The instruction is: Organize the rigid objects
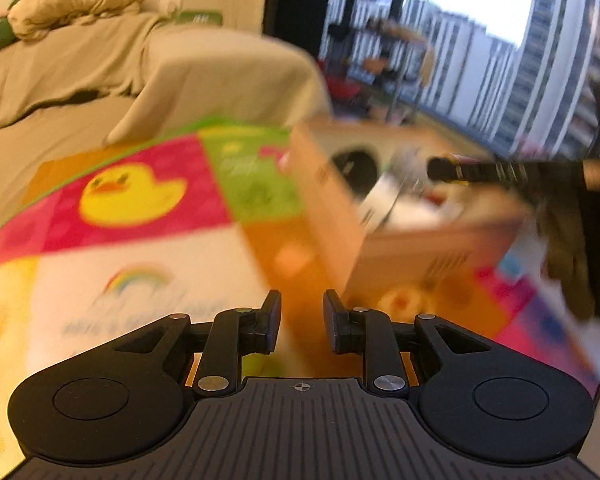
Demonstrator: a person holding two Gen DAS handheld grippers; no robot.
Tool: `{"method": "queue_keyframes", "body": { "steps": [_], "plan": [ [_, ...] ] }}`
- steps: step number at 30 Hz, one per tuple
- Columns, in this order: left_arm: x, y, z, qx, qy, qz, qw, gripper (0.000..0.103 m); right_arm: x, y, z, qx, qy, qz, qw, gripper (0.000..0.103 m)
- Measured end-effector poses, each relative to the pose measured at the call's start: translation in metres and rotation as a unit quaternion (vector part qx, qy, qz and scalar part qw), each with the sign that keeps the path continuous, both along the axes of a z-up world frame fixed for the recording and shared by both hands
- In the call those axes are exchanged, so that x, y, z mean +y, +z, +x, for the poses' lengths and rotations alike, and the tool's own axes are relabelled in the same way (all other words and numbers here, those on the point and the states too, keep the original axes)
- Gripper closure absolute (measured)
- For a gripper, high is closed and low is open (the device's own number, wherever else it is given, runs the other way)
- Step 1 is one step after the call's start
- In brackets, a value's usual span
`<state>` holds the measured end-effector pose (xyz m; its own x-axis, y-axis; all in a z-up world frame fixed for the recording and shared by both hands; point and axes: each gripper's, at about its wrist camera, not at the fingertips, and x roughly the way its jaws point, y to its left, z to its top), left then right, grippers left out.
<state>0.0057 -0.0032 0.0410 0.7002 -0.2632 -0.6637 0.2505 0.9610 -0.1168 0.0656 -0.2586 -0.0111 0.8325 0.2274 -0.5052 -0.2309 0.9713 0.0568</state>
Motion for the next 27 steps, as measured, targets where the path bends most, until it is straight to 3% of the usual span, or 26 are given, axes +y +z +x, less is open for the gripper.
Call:
{"method": "queue_keyframes", "body": {
  "steps": [2,5,8,12,14,17,21,23,27],
  "plan": [
    [0.008,-0.007,-0.006,0.01,0.001,0.012,0.9999,0.078,0.009,-0.006,0.008,0.023,0.002,-0.006,1.0,0.023],
    [0.017,-0.015,-0.01,0.016,0.01,0.019,0.9996,0.078,0.018,-0.012,-0.013,-0.013,-0.022,-0.032,0.999,0.023],
    [0.024,0.0,-0.01,-0.003,0.001,-0.053,0.9986,0.078,0.01,-0.013,-0.04,-0.053,-0.071,-0.051,0.995,0.023],
    [0.012,0.025,0.002,-0.032,-0.022,-0.124,0.9915,0.078,-0.027,-0.011,-0.062,-0.045,-0.105,0.004,0.994,0.023],
    [0.002,0.029,0.014,-0.031,-0.015,-0.121,0.9921,0.078,-0.038,-0.015,-0.069,-0.031,-0.077,0.02,0.996,0.023],
    [-0.014,0.025,0.035,-0.029,-0.01,-0.111,0.9934,0.078,-0.038,-0.024,-0.082,-0.03,-0.034,-0.013,0.999,0.023],
    [-0.031,0.013,0.056,-0.008,-0.002,-0.088,0.9961,0.078,-0.026,-0.039,-0.081,-0.024,0.0,-0.056,0.998,0.036],
    [-0.033,0.006,0.066,-0.003,0.005,-0.071,0.9975,0.072,-0.021,-0.042,-0.074,-0.021,0.004,-0.067,0.998,0.042],
    [-0.015,0.004,0.072,-0.006,0.023,-0.065,0.9976,0.054,-0.013,-0.044,-0.062,-0.018,0.014,-0.073,0.997,0.038]
  ]
}}
